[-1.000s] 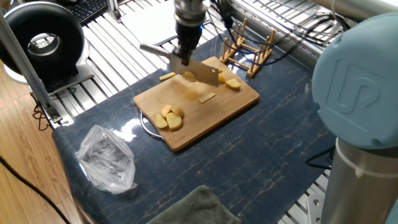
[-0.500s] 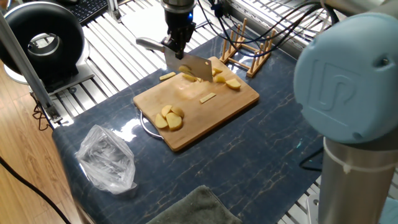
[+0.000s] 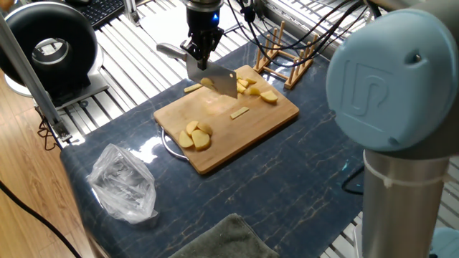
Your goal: Chop the potatoes
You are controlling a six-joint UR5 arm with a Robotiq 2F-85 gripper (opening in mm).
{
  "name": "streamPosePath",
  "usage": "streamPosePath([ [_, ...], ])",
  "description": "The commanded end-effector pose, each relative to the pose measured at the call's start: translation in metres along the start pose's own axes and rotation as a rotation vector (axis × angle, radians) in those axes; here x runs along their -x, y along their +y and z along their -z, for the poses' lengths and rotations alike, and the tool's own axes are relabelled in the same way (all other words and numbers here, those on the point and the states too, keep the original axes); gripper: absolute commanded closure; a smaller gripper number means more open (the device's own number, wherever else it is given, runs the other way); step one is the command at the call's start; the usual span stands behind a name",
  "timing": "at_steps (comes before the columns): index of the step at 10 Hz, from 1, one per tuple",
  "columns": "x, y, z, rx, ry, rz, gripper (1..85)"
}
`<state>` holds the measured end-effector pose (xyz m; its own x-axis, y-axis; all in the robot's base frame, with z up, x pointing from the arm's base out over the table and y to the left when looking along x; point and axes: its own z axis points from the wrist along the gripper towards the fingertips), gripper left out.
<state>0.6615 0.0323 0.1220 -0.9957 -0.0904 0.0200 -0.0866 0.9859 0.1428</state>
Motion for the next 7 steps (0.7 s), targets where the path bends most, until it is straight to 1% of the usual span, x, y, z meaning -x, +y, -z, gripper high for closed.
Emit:
streamPosePath([
  [1, 0.002, 0.0, 0.001, 0.036, 0.0, -0.044, 84.7],
  [2, 0.002, -0.001, 0.001, 0.035, -0.002, -0.045, 84.7],
  [3, 0.005, -0.006, 0.001, 0.015, -0.013, -0.031, 84.7],
  [4, 0.008, -0.011, 0.004, -0.019, -0.021, -0.007, 84.7],
  [5, 0.007, -0.028, 0.01, -0.098, -0.003, 0.028, 84.7],
  [6, 0.019, -0.003, 0.005, 0.031, -0.07, 0.014, 84.7],
  [7, 0.023, -0.037, 0.014, -0.132, -0.07, 0.081, 84.7],
])
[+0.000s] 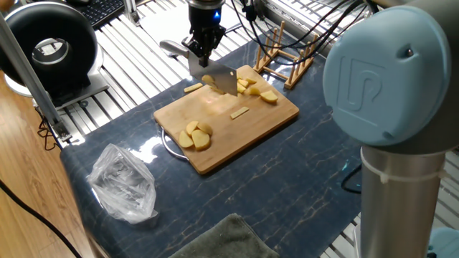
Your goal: Chop the potatoes
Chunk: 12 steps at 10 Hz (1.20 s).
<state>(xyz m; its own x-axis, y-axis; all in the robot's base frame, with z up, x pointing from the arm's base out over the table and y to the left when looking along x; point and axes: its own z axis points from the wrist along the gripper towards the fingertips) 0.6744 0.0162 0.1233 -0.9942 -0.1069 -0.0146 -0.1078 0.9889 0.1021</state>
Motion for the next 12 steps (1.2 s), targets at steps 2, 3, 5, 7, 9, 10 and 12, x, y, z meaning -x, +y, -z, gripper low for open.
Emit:
streamPosePath([
  [2, 0.018, -0.019, 0.016, -0.108, -0.059, 0.054, 84.7],
  [3, 0.014, -0.015, 0.021, -0.114, -0.039, 0.018, 84.7],
  [5, 0.018, -0.011, 0.019, -0.099, -0.047, 0.014, 84.7],
  [7, 0.016, -0.01, 0.019, -0.093, -0.041, 0.026, 84.7],
  [9, 0.013, 0.004, 0.018, -0.049, -0.025, 0.009, 84.7],
  [10, 0.011, 0.016, 0.015, 0.012, -0.021, 0.002, 84.7],
  [12, 0.0, 0.007, 0.014, -0.02, 0.025, 0.041, 84.7],
])
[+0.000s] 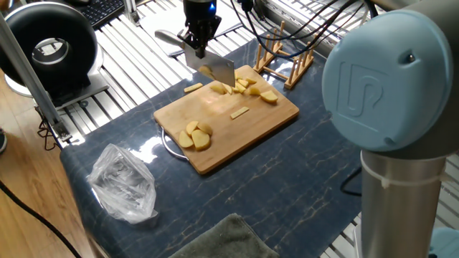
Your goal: Chop the potatoes
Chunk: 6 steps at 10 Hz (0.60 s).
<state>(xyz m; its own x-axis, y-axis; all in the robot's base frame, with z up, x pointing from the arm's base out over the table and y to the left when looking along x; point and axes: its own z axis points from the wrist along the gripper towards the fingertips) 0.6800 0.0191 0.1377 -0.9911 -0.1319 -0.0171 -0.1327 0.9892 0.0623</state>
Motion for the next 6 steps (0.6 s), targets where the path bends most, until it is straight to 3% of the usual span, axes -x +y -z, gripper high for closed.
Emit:
streamPosePath([
  [1, -0.0109, -0.0005, 0.0008, 0.012, 0.04, 0.044, 84.7],
  [5, -0.017, 0.0067, 0.0029, 0.036, 0.064, 0.098, 84.7],
  [6, -0.0154, 0.0013, 0.0063, 0.02, 0.05, 0.104, 84.7],
])
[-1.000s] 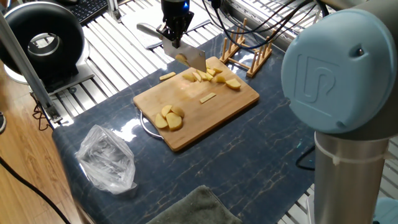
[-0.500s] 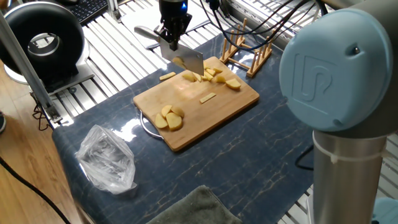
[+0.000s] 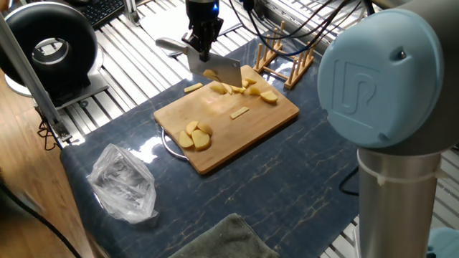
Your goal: Chop the potatoes
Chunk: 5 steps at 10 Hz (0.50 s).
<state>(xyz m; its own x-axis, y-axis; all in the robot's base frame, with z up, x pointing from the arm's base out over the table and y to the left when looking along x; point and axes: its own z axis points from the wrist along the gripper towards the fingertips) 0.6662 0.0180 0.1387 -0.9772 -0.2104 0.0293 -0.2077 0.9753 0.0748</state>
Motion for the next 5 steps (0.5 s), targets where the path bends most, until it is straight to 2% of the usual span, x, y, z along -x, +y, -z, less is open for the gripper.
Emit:
streamPosePath([
  [1, -0.002, 0.003, 0.01, 0.012, -0.016, 0.008, 84.7],
  [3, 0.017, 0.003, 0.011, 0.015, -0.087, -0.05, 84.7],
  [4, 0.021, 0.008, 0.009, 0.033, -0.096, -0.076, 84.7],
  [5, 0.025, -0.012, 0.006, -0.055, -0.102, -0.05, 84.7],
])
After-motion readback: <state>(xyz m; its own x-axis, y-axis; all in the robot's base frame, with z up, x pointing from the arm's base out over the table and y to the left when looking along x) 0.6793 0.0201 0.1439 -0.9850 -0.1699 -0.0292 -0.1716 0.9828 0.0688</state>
